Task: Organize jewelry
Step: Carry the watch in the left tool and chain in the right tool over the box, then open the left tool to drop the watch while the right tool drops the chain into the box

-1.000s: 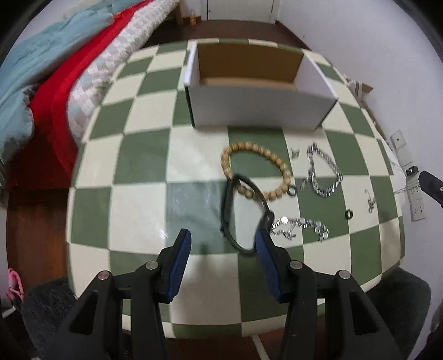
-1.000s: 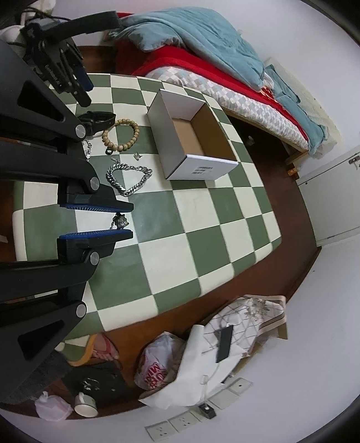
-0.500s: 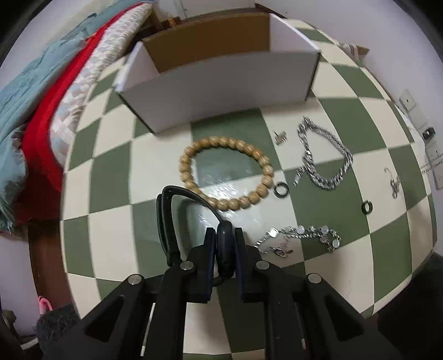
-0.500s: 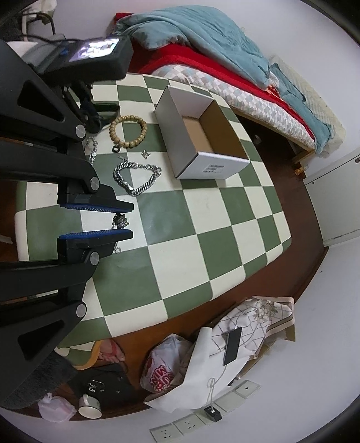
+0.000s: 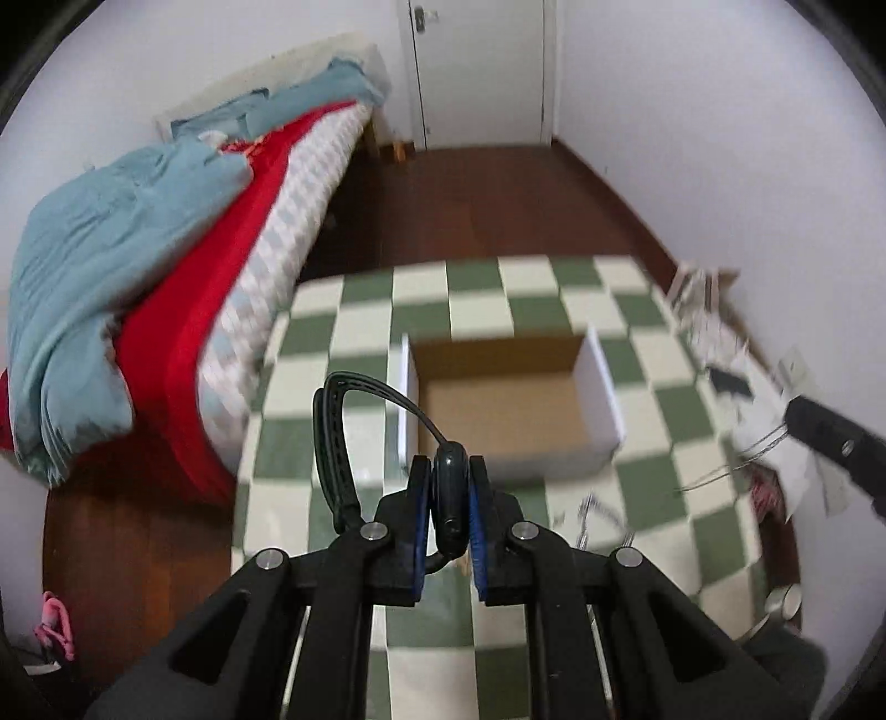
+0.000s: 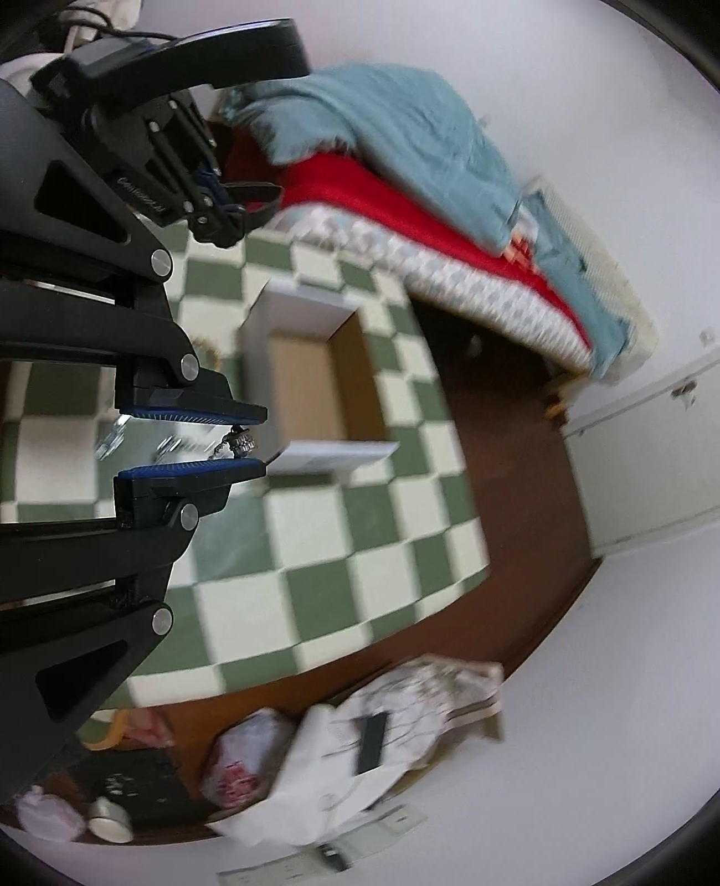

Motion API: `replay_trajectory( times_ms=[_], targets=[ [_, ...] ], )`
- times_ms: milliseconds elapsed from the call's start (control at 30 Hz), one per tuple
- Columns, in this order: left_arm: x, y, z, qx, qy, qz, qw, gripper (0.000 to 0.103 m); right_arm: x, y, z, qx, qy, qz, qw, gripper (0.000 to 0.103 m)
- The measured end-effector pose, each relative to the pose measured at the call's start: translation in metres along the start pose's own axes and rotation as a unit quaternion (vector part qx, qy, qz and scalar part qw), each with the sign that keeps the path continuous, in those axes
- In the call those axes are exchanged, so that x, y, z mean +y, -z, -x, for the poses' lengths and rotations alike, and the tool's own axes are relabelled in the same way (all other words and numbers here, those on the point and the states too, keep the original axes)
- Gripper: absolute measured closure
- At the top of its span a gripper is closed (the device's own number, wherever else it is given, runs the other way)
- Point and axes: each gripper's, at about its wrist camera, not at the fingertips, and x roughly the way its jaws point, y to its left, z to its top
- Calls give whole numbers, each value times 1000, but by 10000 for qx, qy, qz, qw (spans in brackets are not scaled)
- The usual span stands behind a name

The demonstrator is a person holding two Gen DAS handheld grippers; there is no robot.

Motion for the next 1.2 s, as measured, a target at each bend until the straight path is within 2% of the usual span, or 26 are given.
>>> replay_trajectory(
  times_ms=[167,300,433,633,767,867,933,967,1000,1033,1067,1100,1133,1200],
  targets=[
    [15,-44,-1,-86,180,55,9998,94,38,-48,12,-302,-232,305,9988,91],
    [23,-66,-32,164,374,197,9990,94,58,-77,-4,-300,-273,429,9983,91],
    [31,-77,-82,682,654,430,9946,93,65,-93,-48,44,-234,418,9988,91],
    [39,-76,-147,1374,916,761,9833,93,59,-96,-121,680,-42,413,9968,90],
    [41,-76,-170,1789,1070,853,9743,93,51,-97,-158,1039,65,368,9939,90],
    [40,-78,-176,1859,1142,878,9720,89,45,-97,-182,1319,67,326,9907,90],
    [39,-82,-173,1786,1051,830,9748,80,42,-95,-196,1588,22,285,9869,89],
    [40,-85,-171,1705,974,790,9774,72,40,-94,-203,1712,26,252,9849,89],
    [40,-87,-168,1623,976,785,9788,59,38,-93,-207,1787,80,262,9835,84],
    [42,-89,-165,1567,874,773,9807,47,37,-91,-210,1819,139,283,9828,69],
    [43,-90,-162,1467,685,720,9842,23,36,-90,-210,1808,185,286,9829,58],
    [45,-92,-159,1400,613,705,9857,12,34,-89,-210,1785,266,288,9832,41],
    [48,-92,-156,1341,591,713,9866,12,33,-88,-208,1765,306,278,9834,37],
    [53,-91,-151,1301,486,732,9876,8,29,-86,-204,1713,495,262,9836,37]
  ],
)
